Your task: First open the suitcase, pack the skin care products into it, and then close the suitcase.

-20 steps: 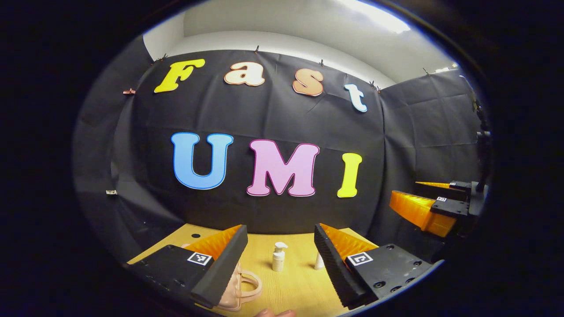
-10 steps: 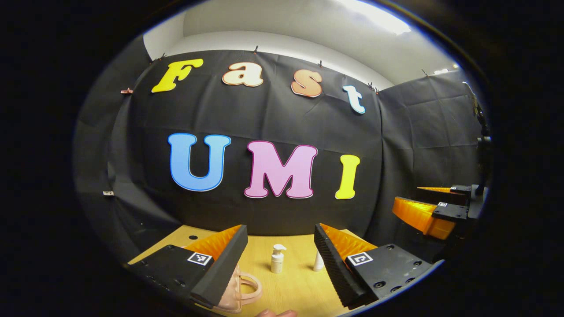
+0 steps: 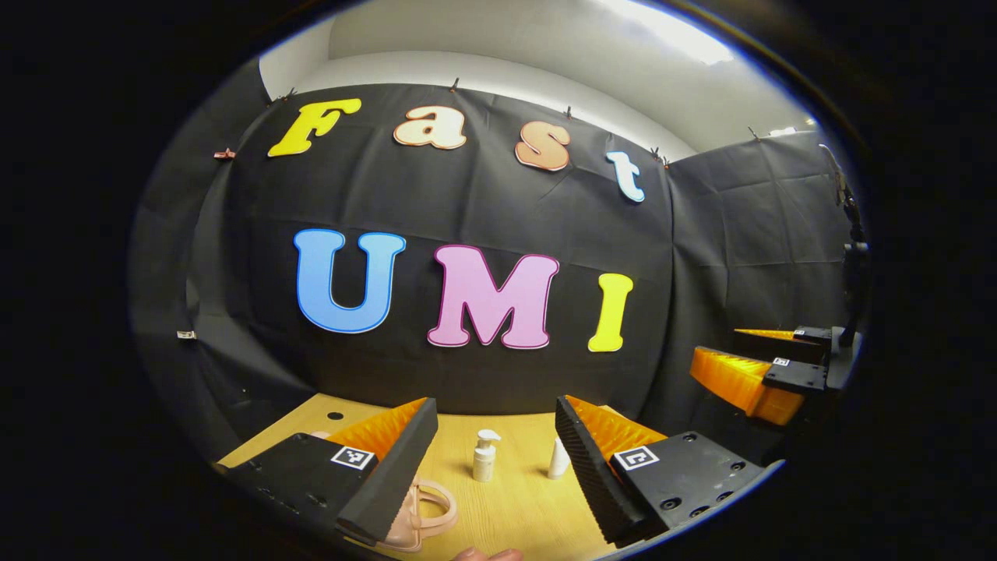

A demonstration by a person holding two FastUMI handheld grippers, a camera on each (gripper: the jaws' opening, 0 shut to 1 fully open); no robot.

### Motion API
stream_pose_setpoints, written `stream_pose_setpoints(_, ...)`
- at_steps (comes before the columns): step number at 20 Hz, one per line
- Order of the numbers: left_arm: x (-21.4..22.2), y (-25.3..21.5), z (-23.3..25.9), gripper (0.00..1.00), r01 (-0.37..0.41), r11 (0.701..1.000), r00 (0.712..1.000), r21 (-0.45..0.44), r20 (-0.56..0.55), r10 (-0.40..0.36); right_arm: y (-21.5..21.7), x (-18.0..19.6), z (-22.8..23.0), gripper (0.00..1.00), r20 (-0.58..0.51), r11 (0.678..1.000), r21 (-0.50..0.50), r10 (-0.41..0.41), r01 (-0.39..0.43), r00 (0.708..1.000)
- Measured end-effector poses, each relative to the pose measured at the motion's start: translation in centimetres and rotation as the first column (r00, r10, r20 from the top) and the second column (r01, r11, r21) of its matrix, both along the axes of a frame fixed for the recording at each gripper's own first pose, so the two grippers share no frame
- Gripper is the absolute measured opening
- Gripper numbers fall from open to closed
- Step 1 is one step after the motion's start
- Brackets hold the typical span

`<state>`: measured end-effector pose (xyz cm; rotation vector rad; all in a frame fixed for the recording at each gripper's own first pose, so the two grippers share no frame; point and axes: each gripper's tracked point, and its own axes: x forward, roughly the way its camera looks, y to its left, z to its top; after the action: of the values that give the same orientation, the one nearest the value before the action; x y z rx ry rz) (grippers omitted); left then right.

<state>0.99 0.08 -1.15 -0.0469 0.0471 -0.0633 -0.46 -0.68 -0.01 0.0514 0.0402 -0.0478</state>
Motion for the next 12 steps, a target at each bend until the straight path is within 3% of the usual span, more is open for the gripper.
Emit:
stream_pose_setpoints(8,0.0,0.2,-1.7,0.96,0.022,1.000,0.999,0.014,-0.033,-0.022,0.6,-0.5,-0.3,0.96,-0.007,1.000,-0.013,-0.004,0.004,1.000)
stream_pose_setpoints(12,0.9,0.3,-5.5,0.96,0.045,0.999,0.991,-0.025,-0.129,-0.048,1.0,-0.5,-0.6,0.94,-0.005,1.000,-0.023,0.006,-0.007,1.000)
